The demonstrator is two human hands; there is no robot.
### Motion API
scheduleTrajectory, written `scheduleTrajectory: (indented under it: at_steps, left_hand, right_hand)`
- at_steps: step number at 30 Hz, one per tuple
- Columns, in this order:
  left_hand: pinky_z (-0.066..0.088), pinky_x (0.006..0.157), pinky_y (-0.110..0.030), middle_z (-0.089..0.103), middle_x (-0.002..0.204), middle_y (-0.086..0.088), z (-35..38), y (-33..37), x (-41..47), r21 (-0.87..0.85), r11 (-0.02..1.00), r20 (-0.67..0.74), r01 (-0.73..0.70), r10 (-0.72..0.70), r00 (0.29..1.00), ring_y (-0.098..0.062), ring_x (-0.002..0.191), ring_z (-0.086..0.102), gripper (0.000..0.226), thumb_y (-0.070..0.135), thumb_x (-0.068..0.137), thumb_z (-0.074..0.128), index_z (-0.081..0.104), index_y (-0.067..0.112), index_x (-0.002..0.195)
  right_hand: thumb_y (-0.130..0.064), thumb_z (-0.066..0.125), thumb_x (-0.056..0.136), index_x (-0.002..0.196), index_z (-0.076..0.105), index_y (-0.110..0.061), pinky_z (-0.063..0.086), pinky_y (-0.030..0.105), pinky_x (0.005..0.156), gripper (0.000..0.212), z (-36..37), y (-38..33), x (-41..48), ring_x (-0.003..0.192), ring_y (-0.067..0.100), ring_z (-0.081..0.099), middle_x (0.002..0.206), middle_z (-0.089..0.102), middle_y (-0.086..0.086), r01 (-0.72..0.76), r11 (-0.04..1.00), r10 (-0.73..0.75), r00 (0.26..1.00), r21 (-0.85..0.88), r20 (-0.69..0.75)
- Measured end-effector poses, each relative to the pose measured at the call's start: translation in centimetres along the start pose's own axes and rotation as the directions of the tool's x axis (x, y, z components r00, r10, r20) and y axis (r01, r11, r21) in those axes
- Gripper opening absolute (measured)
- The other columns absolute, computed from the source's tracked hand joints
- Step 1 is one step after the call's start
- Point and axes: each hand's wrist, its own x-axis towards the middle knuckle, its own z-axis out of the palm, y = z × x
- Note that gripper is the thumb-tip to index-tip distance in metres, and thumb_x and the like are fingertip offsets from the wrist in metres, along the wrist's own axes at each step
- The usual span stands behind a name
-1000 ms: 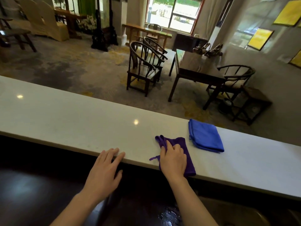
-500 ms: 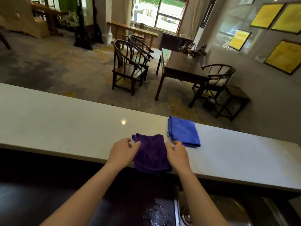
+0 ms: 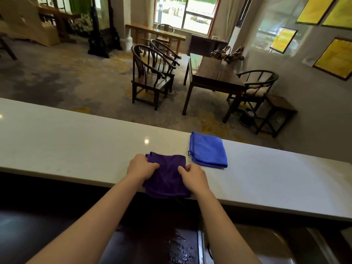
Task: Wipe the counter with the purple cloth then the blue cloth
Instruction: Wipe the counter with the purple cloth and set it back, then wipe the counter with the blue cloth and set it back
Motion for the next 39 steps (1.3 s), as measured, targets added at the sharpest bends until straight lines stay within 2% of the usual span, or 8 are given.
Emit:
scheduleTrajectory:
  at_steps: [3,8,10,20,27,30,34,39]
  left_hand:
    - [0.043,0.058,-0.034,0.063,0.07,-0.009,0.1,0.4,-0.3,-0.079,0.997,0.032,-0.021,0.023,0.999,-0.024,0.066,0.06,0.016,0.019,0.076,0.064,0.055,0.009,0.067]
    - [0.056,0.077,-0.041,0.068,0.094,-0.004,1.2,1.6,-1.3,-0.157,0.981,0.079,-0.113,0.127,0.989,-0.024,0.088,0.065,0.012,0.025,0.087,0.061,0.062,0.017,0.095]
    - [0.055,0.071,-0.035,0.064,0.1,0.001,2.3,2.3,-1.9,-0.163,0.974,0.114,-0.159,0.178,0.977,-0.018,0.091,0.063,0.013,0.028,0.091,0.059,0.058,0.023,0.102]
    - [0.056,0.078,-0.04,0.065,0.094,0.0,11.1,4.7,-4.2,-0.1,0.963,0.155,-0.251,0.264,0.952,-0.018,0.087,0.063,0.014,0.03,0.089,0.063,0.057,0.019,0.095]
    - [0.034,0.052,-0.018,0.057,0.078,0.012,13.1,3.9,-4.2,0.139,0.931,0.061,-0.338,0.333,0.941,-0.001,0.068,0.052,0.025,0.029,0.082,0.071,0.046,0.031,0.081]
    - [0.033,0.053,-0.02,0.056,0.077,0.012,13.1,4.0,-4.1,0.241,0.881,0.045,-0.406,0.408,0.912,-0.009,0.068,0.054,0.031,0.029,0.078,0.075,0.046,0.027,0.089]
    - [0.044,0.068,-0.03,0.066,0.097,-0.003,12.6,4.3,-3.1,0.281,0.885,0.104,-0.37,0.355,0.929,-0.02,0.087,0.062,0.048,0.035,0.075,0.078,0.049,0.018,0.108]
    - [0.045,0.074,-0.031,0.063,0.11,-0.011,11.8,5.7,-1.3,0.196,0.932,-0.011,-0.304,0.312,0.95,-0.023,0.093,0.06,0.066,0.045,0.074,0.076,0.054,0.003,0.12]
  right_hand:
    - [-0.04,0.054,0.094,0.083,0.059,-0.018,0.042,0.028,0.06,0.025,-1.0,0.2,-0.2,0.074,0.014,0.058,0.083,0.062,0.003,-0.007,0.99,0.003,1.0,0.14,0.03]
    - [-0.041,0.051,0.097,0.088,0.058,-0.018,0.041,0.026,0.061,0.025,-3.7,1.7,-1.4,0.077,0.013,0.058,0.086,0.062,0.003,-0.009,0.959,0.01,1.0,0.282,-0.002]
    - [-0.041,0.049,0.098,0.088,0.057,-0.019,0.041,0.025,0.062,0.025,-5.1,2.7,-1.8,0.078,0.012,0.058,0.085,0.062,0.0,0.016,0.955,0.005,0.998,0.296,-0.07]
    - [-0.042,0.047,0.099,0.098,0.053,-0.025,0.042,0.019,0.061,0.018,-10.5,9.7,-2.4,0.082,0.009,0.059,0.092,0.059,-0.008,0.0,0.979,0.05,0.968,0.202,-0.244]
    - [-0.044,0.05,0.097,0.096,0.055,-0.022,0.049,0.025,0.066,0.022,-10.2,12.5,-1.3,0.077,0.009,0.059,0.087,0.061,-0.007,-0.004,1.0,0.0,0.972,-0.019,-0.236]
    - [-0.044,0.051,0.096,0.092,0.053,-0.024,0.042,0.021,0.057,0.02,-9.9,12.5,-1.0,0.07,0.007,0.057,0.081,0.058,-0.01,0.01,0.985,-0.056,0.963,-0.174,-0.262]
    - [-0.047,0.051,0.092,0.085,0.051,-0.024,0.035,0.023,0.051,0.025,-10.2,12.4,-0.1,0.066,0.007,0.052,0.077,0.055,-0.007,-0.006,0.952,-0.077,0.963,-0.306,-0.259]
    - [-0.055,0.049,0.088,0.116,0.054,-0.015,0.047,0.034,0.075,0.049,-11.3,11.3,2.7,0.092,0.02,0.058,0.108,0.059,0.002,-0.019,0.986,-0.032,0.953,-0.166,-0.301]
